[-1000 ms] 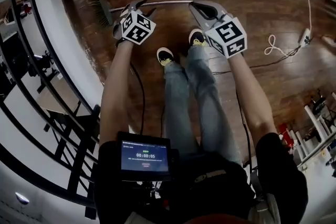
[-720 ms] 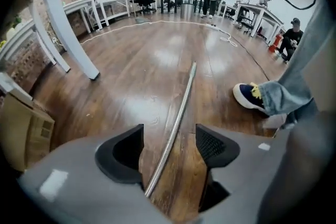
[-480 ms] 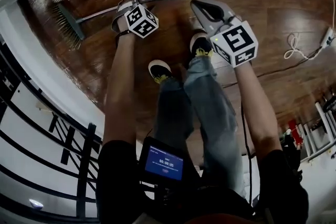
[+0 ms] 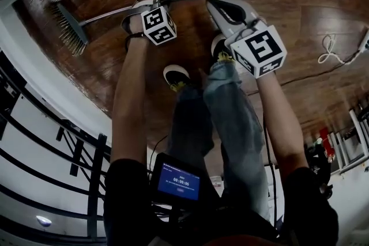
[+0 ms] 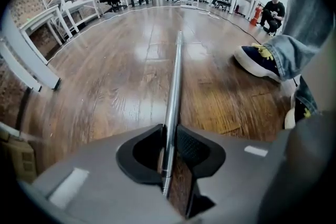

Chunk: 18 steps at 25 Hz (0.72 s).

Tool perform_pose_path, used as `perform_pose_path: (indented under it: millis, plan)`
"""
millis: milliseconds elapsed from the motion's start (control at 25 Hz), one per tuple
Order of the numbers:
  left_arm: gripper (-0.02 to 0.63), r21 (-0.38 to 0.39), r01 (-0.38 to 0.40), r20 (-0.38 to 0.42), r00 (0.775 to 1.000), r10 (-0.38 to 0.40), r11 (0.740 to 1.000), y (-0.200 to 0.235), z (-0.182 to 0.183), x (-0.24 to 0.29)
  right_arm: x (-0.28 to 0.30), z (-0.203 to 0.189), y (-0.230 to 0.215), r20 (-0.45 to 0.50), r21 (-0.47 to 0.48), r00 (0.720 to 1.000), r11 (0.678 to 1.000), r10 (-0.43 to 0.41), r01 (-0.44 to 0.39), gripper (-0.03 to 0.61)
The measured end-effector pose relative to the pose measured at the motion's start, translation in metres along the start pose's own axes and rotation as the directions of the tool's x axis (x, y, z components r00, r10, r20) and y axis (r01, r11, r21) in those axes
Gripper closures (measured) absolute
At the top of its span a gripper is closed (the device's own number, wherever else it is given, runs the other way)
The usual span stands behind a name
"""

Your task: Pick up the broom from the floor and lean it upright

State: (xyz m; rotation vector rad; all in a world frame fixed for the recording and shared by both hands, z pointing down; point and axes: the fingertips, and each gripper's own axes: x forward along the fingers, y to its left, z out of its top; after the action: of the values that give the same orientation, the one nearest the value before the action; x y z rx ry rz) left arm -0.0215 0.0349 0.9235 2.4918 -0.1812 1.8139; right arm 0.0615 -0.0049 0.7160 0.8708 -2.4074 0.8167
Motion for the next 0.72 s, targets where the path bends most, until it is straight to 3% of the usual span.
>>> perform_pose_path:
  millis: [80,240,360,520,560,600,720]
  plan:
    - [0.520,-0.012,-0.007,0.009,1.000,0.007,1.000,0.002,0.006,-0.009,-0.008,0.007,0.002,0.023,0.022,1.000,1.000,-0.006,0.005,0.574]
    - [0.514,-0.090,-0.042,0.074,0.996,0.049,0.995,0.021,0.021,0.006,0.000,-0.026,-0.021,0.012,0.089,1.000,0.996,-0.017,0.016,0.574]
    - [0.514,-0.184,-0.101,0.159,0.978,0.131,0.978,0.056,0.048,-0.051,-0.017,-0.005,-0.020,0.002,0.116,1.000,0.993,-0.026,0.025,0.574]
    - [0.512,-0.360,-0.187,0.264,0.919,0.292,0.914,0.106,0.073,-0.166,-0.053,0.078,-0.008,0.120,0.113,0.989,0.991,-0.085,0.071,0.551]
    - [0.513,-0.398,-0.204,0.284,0.900,0.331,0.895,0.114,0.069,-0.187,-0.052,0.092,-0.003,0.161,0.115,0.983,0.991,-0.092,0.074,0.419]
    - [0.512,-0.435,-0.210,0.306,0.880,0.363,0.876,0.120,0.064,-0.205,-0.051,0.103,0.004,0.194,0.125,0.977,0.990,-0.092,0.068,0.327]
    - [0.515,-0.555,-0.203,0.334,0.834,0.439,0.807,0.123,0.056,-0.249,-0.055,0.140,0.023,0.262,0.138,0.963,0.990,-0.069,0.034,0.299]
